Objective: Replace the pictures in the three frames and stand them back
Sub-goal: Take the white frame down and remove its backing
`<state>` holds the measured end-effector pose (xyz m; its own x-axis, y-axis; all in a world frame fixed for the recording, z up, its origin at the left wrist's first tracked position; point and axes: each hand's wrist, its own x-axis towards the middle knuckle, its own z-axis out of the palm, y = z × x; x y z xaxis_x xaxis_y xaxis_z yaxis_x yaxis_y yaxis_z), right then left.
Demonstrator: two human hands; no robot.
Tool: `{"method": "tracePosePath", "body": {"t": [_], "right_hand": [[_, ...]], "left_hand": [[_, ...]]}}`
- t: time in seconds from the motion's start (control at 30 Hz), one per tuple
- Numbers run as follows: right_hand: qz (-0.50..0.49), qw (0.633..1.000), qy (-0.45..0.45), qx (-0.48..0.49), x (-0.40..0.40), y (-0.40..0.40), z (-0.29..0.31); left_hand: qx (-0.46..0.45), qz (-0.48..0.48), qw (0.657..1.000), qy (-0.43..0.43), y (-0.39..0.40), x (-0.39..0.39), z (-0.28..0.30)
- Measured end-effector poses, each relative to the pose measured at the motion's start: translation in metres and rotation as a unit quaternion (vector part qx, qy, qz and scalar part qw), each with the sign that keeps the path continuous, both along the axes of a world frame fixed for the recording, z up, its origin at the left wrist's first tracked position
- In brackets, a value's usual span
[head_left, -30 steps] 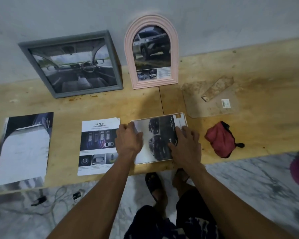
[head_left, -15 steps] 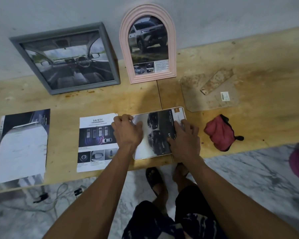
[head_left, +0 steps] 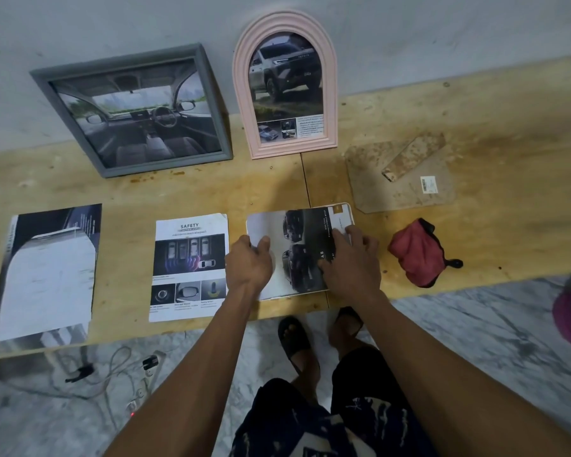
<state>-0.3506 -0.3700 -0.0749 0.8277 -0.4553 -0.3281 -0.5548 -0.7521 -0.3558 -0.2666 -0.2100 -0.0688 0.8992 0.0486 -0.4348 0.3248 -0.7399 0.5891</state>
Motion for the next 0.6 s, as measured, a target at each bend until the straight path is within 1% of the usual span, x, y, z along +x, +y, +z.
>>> {"method": "tracePosePath", "body": {"t": [0.07,0.17,0.37,0.5,0.6], "right_hand": [[-0.005,1.000,0.001,0.011,0.001,-0.002,0.002],[-0.025,0.999,-0.001,0.040,0.004,-0.005,0.006],[-0.070,0.993,-0.046,0.084,0.004,-0.010,0.008],[-0.086,0.991,-0.048,0.085,0.001,-0.010,0.007],[-0.093,0.990,-0.066,0.084,0.004,-0.007,0.013]], "left_hand": [[0.008,-0.008,1.000,-0.001,-0.003,0.002,0.000],[-0.012,0.004,1.000,0.024,-0.003,0.005,-0.005],[-0.056,0.034,0.997,0.041,0.001,0.014,-0.012],[-0.081,0.052,0.994,0.044,0.008,0.013,-0.018],[-0.104,0.058,0.992,0.041,0.014,0.016,-0.015]]}}
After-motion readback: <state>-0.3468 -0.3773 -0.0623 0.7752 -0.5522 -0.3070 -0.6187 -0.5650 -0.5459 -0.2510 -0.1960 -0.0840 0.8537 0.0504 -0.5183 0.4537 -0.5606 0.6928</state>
